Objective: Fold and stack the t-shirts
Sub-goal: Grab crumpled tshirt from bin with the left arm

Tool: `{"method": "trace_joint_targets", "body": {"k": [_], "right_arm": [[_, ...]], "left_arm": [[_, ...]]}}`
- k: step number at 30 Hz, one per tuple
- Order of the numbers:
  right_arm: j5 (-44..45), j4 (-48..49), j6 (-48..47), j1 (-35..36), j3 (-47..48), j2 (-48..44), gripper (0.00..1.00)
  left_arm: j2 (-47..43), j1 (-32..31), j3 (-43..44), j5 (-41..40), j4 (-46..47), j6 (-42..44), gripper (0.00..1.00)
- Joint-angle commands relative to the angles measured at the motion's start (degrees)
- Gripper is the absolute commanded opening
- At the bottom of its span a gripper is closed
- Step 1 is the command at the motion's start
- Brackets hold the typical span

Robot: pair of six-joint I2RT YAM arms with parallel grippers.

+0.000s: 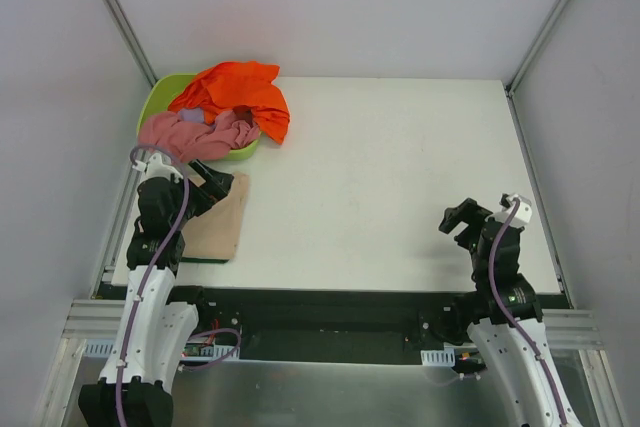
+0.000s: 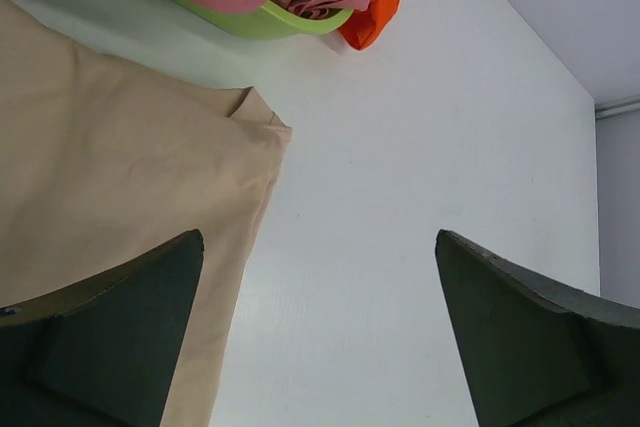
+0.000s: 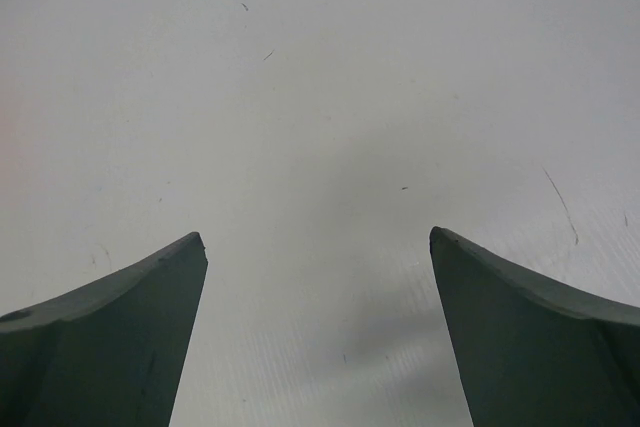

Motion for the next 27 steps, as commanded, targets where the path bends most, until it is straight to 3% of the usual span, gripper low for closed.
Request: {"method": "trace_joint_targets", "body": {"k": [1, 7, 12, 17, 21, 27], "right_arm": [[0.26, 0.13, -0.29, -0.27, 0.14, -0.84, 0.96], [-0.8, 0.13, -0.56, -0.19, -0.21, -1.19, 0.96], [-1.6, 0.39, -0.65, -0.36, -0.47, -1.11, 0.96], [-3.27, 1.62, -1.17, -0.27, -0.82, -0.32, 0.96], [-3.36, 1.36, -1.17, -0.27, -0.74, 0.3, 0.96], [-3.62, 1.44, -1.44, -0.27, -0.56, 0.92, 0.96]], "left_arm": [[-0.83, 0.29, 1.26, 1.21, 2.19, -0.34, 0.99], [2.32, 0.29, 2.58, 0.69, 3.77, -0.69, 0.99], [10.83, 0.29, 6.79, 1.04, 5.87, -0.69, 0.99], [22.09, 0.38, 16.98, 2.18, 7.29, 3.7, 0.99], [30.44, 0.38, 25.85, 7.71, 9.22, 5.19, 0.99], [43.36, 0.21, 37.37, 6.4, 7.99, 6.52, 0.99]]}}
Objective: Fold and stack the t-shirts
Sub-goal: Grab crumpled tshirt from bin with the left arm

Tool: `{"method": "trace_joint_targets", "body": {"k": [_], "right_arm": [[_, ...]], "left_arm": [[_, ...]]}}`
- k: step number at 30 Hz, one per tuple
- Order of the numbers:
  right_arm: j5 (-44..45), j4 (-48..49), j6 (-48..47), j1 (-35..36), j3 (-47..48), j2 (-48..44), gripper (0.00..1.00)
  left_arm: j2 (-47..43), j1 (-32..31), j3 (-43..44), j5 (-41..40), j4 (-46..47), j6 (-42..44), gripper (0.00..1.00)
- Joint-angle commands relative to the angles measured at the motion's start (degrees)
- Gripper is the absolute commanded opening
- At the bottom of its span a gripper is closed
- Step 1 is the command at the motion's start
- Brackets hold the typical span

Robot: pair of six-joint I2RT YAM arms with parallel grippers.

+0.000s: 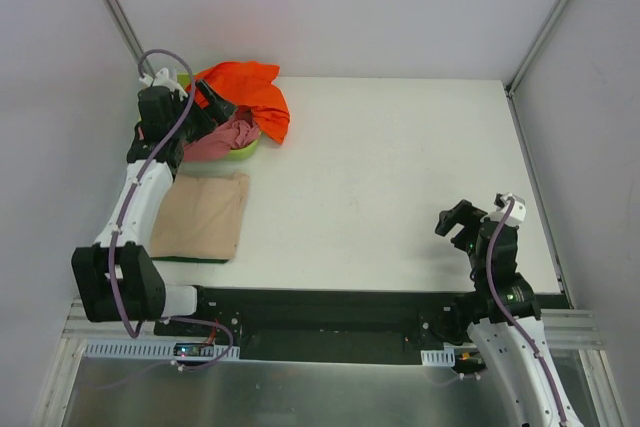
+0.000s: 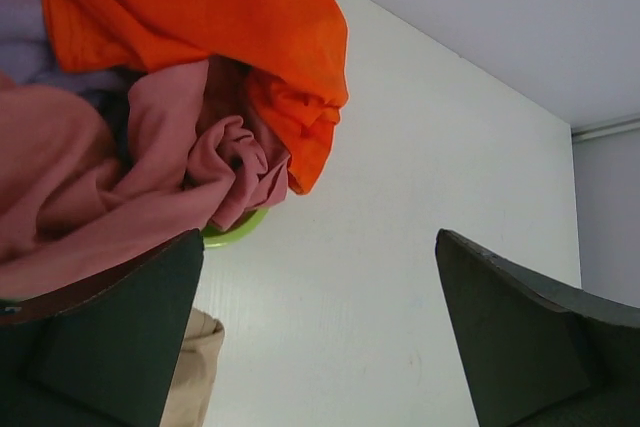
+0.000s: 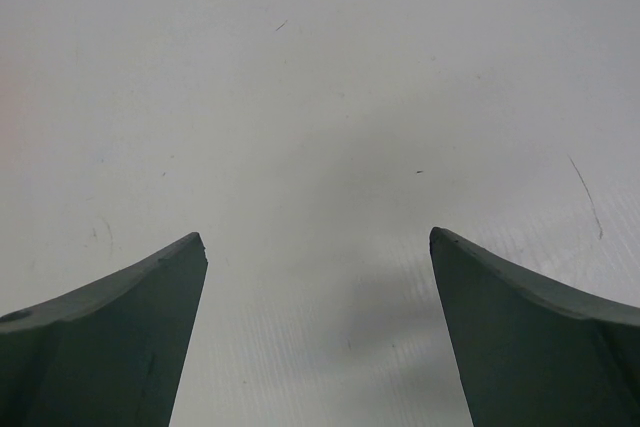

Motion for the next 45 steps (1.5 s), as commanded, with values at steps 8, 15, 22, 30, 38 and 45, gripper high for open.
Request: {"method": "trace_joint_targets", "body": {"k": [8, 15, 22, 30, 38, 45], "right_arm": [[-0.1, 2.39, -0.94, -0.27, -0.08, 0.92, 0.96], [0.34, 2.48, -1.11, -0.36, 0.18, 2.06, 0.96], [0.87, 2.65, -1.02, -0.27, 0.09, 2.06, 0.96], [0.34, 2.65, -1.02, -0.19, -0.08, 2.06, 0.96], [-0.36, 2.65, -0.85, -0.27, -0.26, 1.88, 0.96], [-0.89, 2.74, -0.67, -0.18, -0.34, 1.8, 0.96]], "left_arm": [[27.86, -3.19, 27.27, -3.5, -6.12, 8.74, 0.99], [45.54, -7.94, 47.75, -15.35, -16.66, 14.02, 0.99], [53.46, -12.25, 53.04, -27.84, -19.83, 21.32, 0.84], [48.99, -12.52, 55.85, -27.76, -20.8, 22.11, 0.21], [35.64, -15.15, 56.74, -28.21, -20.8, 24.84, 0.0], [20.52, -23.13, 57.61, -13.98, -19.58, 29.31, 0.0]]}}
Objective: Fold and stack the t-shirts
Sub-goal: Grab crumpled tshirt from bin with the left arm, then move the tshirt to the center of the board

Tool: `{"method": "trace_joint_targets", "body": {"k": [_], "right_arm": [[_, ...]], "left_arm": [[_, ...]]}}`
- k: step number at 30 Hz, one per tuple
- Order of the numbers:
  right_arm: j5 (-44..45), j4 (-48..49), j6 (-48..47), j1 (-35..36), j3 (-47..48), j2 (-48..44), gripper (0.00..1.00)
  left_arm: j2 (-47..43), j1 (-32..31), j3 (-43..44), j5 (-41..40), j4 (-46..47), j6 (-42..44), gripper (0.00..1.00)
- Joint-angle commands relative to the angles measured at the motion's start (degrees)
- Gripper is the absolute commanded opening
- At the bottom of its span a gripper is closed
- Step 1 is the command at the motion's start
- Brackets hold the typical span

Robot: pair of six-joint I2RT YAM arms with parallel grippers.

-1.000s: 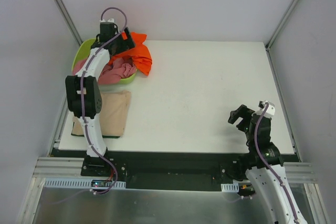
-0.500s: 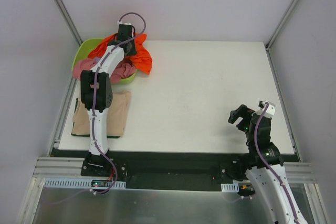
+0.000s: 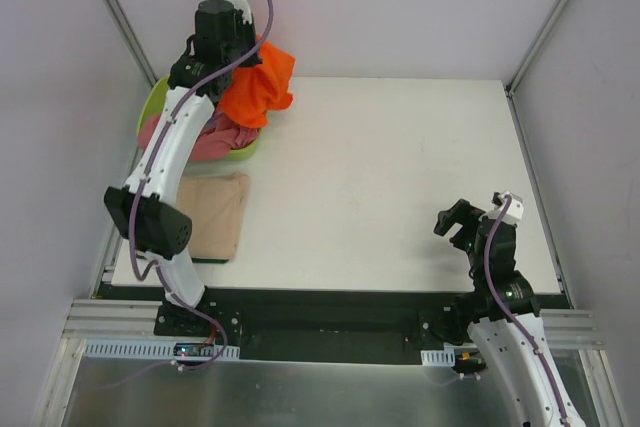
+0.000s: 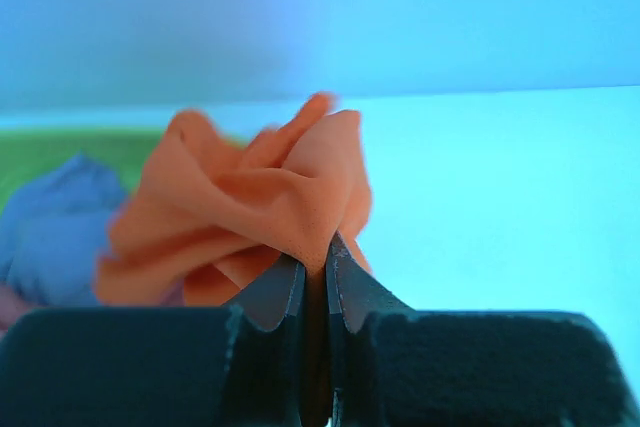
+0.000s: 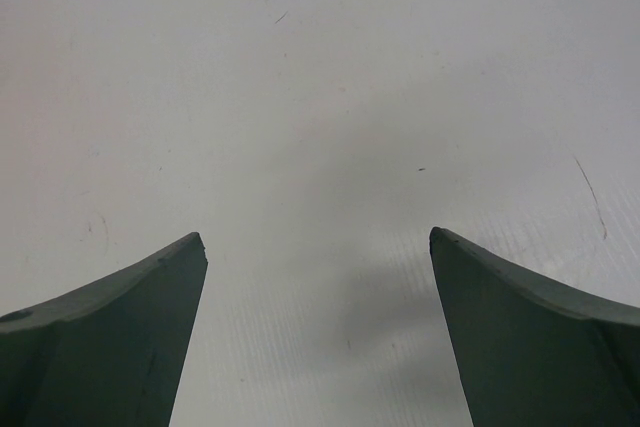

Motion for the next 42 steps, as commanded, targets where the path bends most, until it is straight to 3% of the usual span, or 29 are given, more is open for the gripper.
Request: {"method": "trace_joint_targets", "body": {"k": [1, 7, 14, 17, 20, 21, 27, 34, 38, 42], "right_arm": [[-0.65, 2.04, -0.15, -0.27, -0.39, -0.15, 0.96], [-0.92, 1.6, 0.03, -0.27, -0.3, -0.67, 0.96], [-0.57, 0.64, 0.21, -0.19, -0.65, -3.14, 0.96], [-0.13, 0.46, 0.47, -0.27, -0.74, -4.01, 0.96], [0.31, 0.46, 0.73, -0.27, -0.92, -4.19, 0.96], [0.4, 0.55, 0.82, -0.27, -1.0, -4.11, 0.96], [-5.82, 2.65, -2.07, -0.18, -1.09, -1.47, 0.96], [-22.52, 5.03, -3.75, 3.49, 2.68, 13.0, 0.98], [-10.18, 3.63, 1.15, 18.67, 7.16, 26.36, 0.99], [0.2, -1.98, 7.66, 30.03, 13.65, 38.76, 0.95]], "left_arm": [[-12.8, -7.58, 3.63, 9.75, 2.94, 5.95, 0.0], [-19.4, -14.63, 2.31, 23.01, 5.48, 5.36, 0.0], [-17.74, -15.78, -1.46, 18.9, 8.83, 2.37, 0.03], [-16.51, -15.78, -7.95, 19.59, 9.01, 0.7, 0.24], [-13.7, -15.86, -13.24, 19.61, 9.27, 0.61, 0.85], [-12.73, -15.78, -14.2, 18.38, 8.66, 0.61, 0.99], [-15.96, -15.77, -26.49, 7.04, 5.75, -4.47, 0.99], [-30.19, -15.77, -53.2, 6.69, 11.9, -14.75, 0.99], [-35.39, -15.77, -63.94, 7.38, 13.05, -18.99, 0.99], [-38.3, -15.86, -70.71, 14.83, 14.36, -22.94, 0.99]]}}
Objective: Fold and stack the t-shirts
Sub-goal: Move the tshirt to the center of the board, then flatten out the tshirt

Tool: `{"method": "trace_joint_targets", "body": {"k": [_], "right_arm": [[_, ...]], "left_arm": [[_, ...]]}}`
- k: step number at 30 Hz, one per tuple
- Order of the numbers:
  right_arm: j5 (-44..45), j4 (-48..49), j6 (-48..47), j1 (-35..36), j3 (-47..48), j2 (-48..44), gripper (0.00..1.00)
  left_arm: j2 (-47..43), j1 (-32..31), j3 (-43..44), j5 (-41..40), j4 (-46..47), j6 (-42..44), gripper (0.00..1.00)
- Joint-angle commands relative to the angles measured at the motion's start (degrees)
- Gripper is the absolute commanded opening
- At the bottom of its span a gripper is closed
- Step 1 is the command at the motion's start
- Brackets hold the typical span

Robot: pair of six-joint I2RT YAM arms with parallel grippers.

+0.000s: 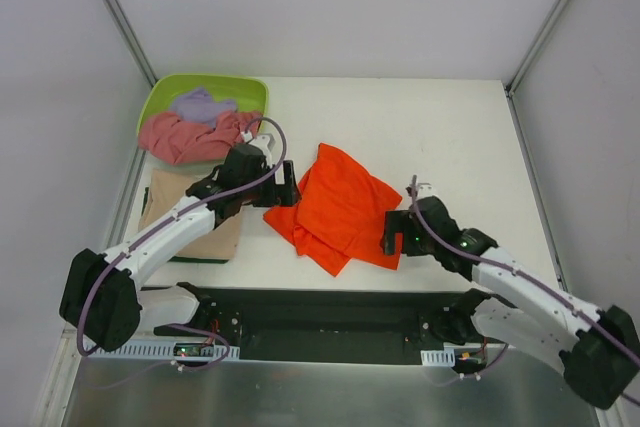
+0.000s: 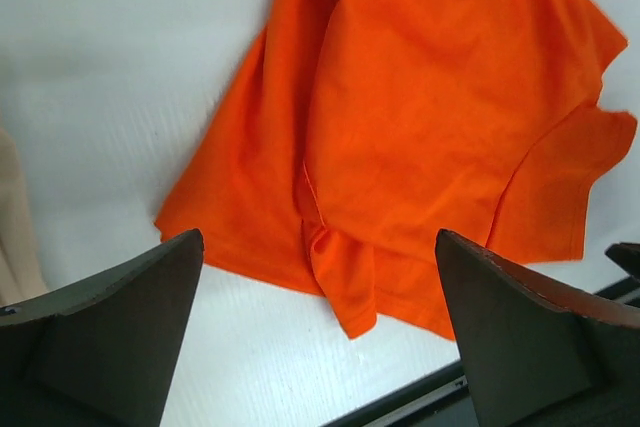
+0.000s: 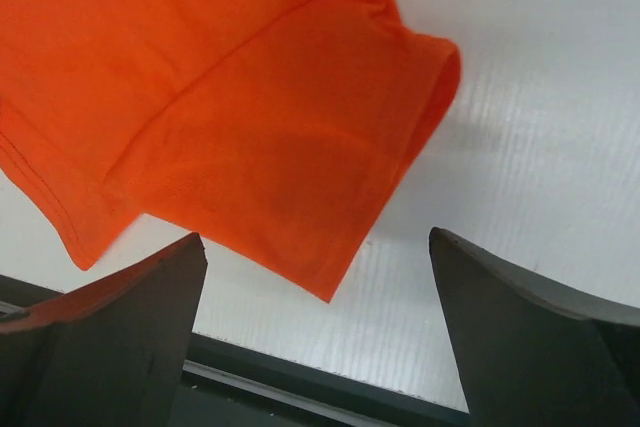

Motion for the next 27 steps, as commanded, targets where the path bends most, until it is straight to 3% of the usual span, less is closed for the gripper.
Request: {"method": "trace_joint_targets", "body": {"k": [1, 9, 16, 23, 27], "right_arm": [[12.46, -6.36, 7.95, 9.36, 8.6, 10.78, 0.94], [9.76, -8.41, 10.6, 15.97, 9.67, 19.76, 0.88], [10.72, -5.25, 12.27, 15.89, 8.26, 23.36, 0.77], [10.1, -3.75, 14.29, 15.89, 6.94, 26.53, 0.74], [9.75, -3.48, 14.65, 15.97, 7.29, 28.64, 0.68]], "left_arm": [[-2.72, -0.04, -6.48, 7.06, 3.98, -6.21, 0.97], [-2.37, -3.81, -15.2, 13.5, 4.95, -10.77, 0.79], [5.53, -6.37, -14.85, 14.89, 6.8, -12.54, 0.53], [8.0, -7.24, -14.32, 15.87, 6.97, -12.45, 0.42], [10.02, -7.95, -13.71, 16.04, 8.03, -13.5, 0.3]]}}
